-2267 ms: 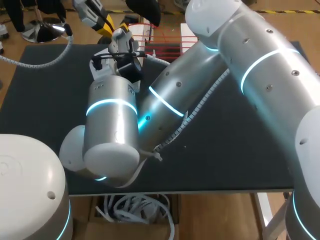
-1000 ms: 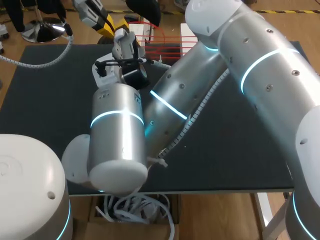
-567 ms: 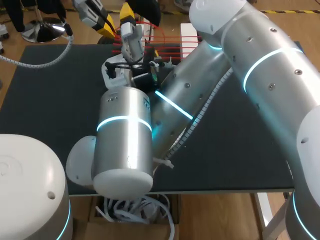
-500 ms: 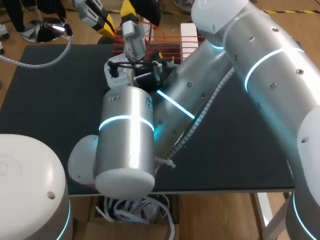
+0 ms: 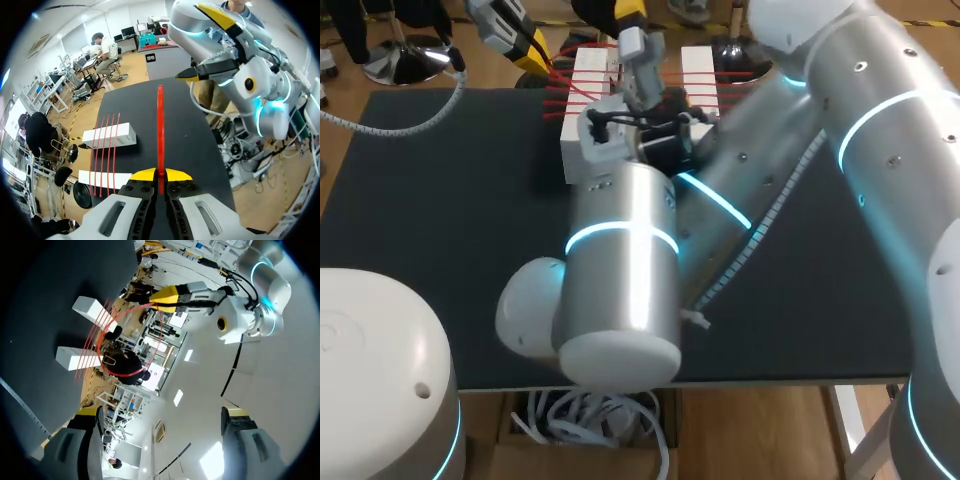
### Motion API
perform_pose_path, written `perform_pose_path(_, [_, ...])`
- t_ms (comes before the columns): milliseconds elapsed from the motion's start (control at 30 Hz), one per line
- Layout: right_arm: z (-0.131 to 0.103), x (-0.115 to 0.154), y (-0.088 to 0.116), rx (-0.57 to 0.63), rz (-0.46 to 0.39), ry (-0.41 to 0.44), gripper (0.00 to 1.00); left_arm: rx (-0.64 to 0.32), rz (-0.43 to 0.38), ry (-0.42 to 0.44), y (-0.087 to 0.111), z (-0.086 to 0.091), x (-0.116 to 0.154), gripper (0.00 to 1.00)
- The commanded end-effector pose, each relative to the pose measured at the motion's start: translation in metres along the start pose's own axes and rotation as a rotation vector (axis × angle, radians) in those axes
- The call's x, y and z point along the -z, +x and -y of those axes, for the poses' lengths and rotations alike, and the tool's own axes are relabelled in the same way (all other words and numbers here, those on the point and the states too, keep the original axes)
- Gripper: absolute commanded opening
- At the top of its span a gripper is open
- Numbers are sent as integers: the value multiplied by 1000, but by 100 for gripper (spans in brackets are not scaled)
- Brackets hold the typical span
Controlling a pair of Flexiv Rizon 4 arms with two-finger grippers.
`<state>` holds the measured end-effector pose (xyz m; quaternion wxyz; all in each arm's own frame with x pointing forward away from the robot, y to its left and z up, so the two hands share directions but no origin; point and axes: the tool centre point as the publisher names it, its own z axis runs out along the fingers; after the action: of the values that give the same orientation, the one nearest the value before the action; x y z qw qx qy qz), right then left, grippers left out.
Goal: Grab the tape and strap the tape.
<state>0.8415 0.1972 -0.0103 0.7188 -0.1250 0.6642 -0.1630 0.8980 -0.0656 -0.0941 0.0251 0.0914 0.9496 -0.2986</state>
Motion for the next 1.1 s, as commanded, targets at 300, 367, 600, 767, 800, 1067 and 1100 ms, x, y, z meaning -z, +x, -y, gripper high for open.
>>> perform_pose_path(300, [29, -8, 7, 36, -6, -12, 100, 1, -2, -2, 0, 0, 1, 0])
perform_pose_path(367, [29, -8, 7, 36, -6, -12, 100, 21, -4, -4, 1, -6, -1, 0])
perform_pose_path(600, [29, -8, 7, 36, -6, -12, 100, 287, -40, -158, 14, -89, -25, 0])
perform_pose_path(767, [29, -8, 7, 36, -6, -12, 100, 461, -38, -227, 37, -144, -29, 0])
perform_pose_path(800, [29, -8, 7, 36, -6, -12, 100, 487, -32, -234, 42, -154, -28, 0])
perform_pose_path(1067, [29, -8, 7, 36, -6, -12, 100, 646, -27, -310, 68, -228, -19, 0])
perform_pose_path(1100, [29, -8, 7, 36, -6, -12, 100, 663, -24, -318, 70, -238, -17, 0])
